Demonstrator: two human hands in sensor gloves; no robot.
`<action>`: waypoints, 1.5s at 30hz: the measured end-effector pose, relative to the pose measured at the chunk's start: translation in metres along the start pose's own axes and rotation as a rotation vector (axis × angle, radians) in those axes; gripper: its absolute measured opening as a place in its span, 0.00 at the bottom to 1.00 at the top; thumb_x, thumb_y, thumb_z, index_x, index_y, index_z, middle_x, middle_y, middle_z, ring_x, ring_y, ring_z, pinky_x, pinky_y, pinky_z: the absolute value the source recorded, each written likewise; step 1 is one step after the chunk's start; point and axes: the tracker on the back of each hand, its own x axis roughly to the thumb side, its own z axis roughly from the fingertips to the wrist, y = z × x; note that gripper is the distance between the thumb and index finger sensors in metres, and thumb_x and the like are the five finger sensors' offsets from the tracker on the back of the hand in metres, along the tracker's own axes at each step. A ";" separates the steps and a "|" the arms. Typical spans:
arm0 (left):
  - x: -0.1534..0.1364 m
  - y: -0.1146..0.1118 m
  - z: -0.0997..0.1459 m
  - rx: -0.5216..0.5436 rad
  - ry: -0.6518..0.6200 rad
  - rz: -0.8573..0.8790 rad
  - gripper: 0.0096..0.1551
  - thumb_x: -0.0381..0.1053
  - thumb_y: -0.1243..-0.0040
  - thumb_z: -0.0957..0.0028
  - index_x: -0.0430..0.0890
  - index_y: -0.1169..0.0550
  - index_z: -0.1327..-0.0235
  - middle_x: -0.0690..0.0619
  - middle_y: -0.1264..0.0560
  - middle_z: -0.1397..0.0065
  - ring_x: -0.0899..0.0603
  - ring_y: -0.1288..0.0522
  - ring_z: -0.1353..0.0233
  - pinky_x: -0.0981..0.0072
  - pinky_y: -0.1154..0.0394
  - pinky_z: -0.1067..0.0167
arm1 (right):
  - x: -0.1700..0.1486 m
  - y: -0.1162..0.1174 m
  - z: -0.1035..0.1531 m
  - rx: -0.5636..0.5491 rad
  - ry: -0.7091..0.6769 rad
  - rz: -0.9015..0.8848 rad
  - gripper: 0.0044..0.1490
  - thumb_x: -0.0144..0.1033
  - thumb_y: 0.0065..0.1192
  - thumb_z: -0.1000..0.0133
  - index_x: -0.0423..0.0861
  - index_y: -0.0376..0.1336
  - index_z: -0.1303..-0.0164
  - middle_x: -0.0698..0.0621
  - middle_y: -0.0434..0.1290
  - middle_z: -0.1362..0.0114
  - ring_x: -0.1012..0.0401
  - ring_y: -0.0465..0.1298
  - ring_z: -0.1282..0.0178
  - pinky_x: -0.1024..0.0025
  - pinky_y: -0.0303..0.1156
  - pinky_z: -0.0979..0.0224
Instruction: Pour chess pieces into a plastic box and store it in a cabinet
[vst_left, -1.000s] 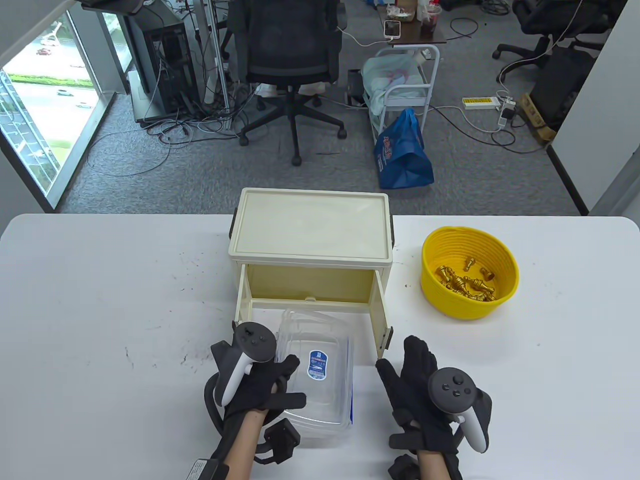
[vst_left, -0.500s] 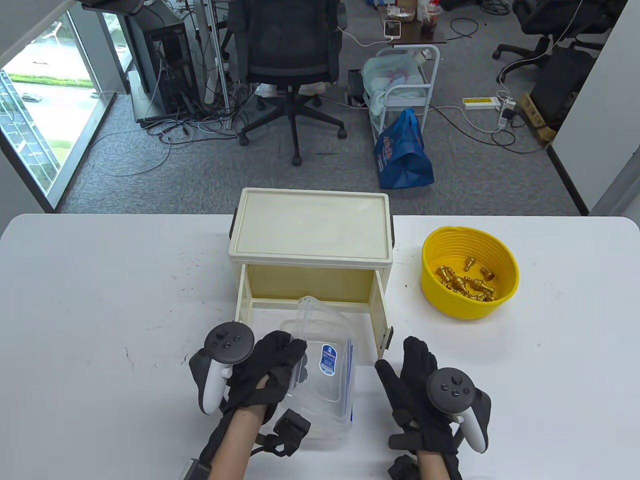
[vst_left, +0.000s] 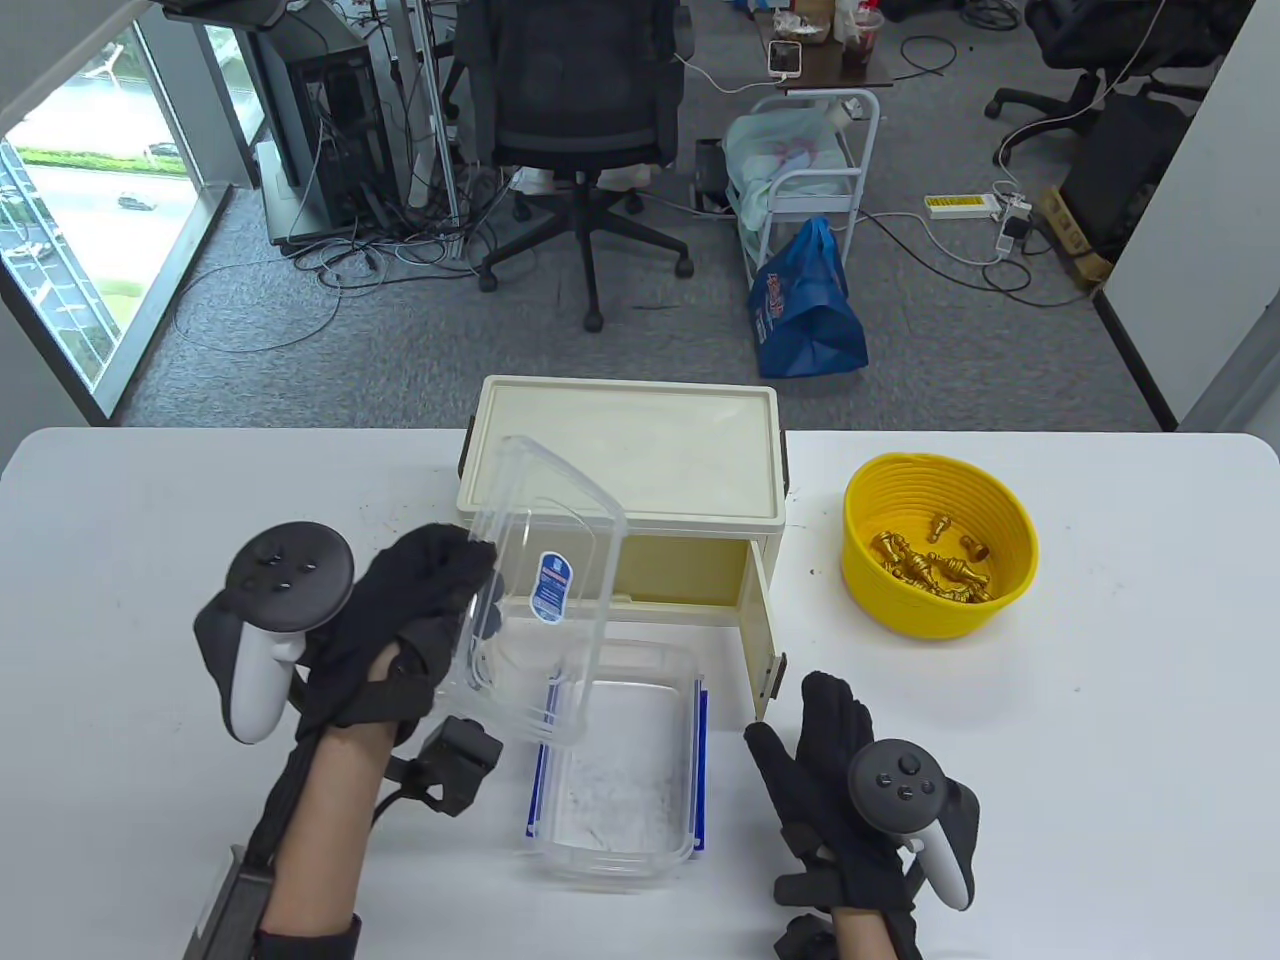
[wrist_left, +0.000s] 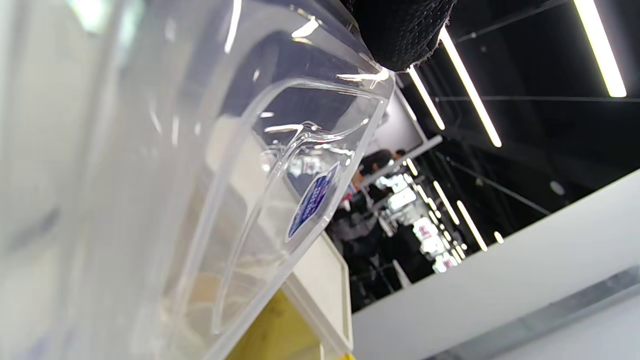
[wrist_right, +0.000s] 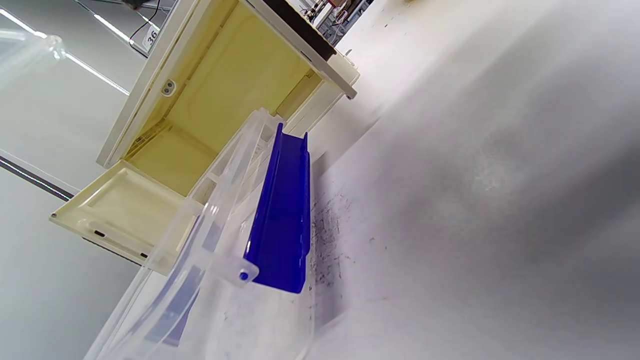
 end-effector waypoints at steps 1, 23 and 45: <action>0.003 0.010 0.000 0.024 0.007 -0.026 0.27 0.52 0.43 0.28 0.38 0.25 0.23 0.44 0.17 0.37 0.45 0.15 0.46 0.59 0.16 0.50 | 0.000 0.000 0.000 0.001 0.000 -0.002 0.58 0.68 0.47 0.35 0.47 0.31 0.09 0.41 0.35 0.06 0.36 0.35 0.10 0.31 0.34 0.20; -0.152 -0.009 -0.092 0.201 0.471 -0.975 0.19 0.55 0.39 0.32 0.51 0.20 0.33 0.48 0.18 0.35 0.43 0.15 0.41 0.58 0.16 0.48 | -0.001 0.000 0.000 -0.004 -0.001 0.004 0.58 0.69 0.47 0.35 0.47 0.32 0.09 0.41 0.34 0.05 0.37 0.34 0.10 0.31 0.33 0.20; -0.240 -0.068 -0.118 0.006 0.512 -1.050 0.27 0.60 0.43 0.32 0.50 0.24 0.25 0.47 0.19 0.30 0.43 0.17 0.37 0.54 0.17 0.44 | 0.006 0.002 0.003 -0.023 0.000 0.084 0.58 0.69 0.47 0.36 0.47 0.32 0.08 0.41 0.34 0.05 0.38 0.34 0.09 0.32 0.33 0.20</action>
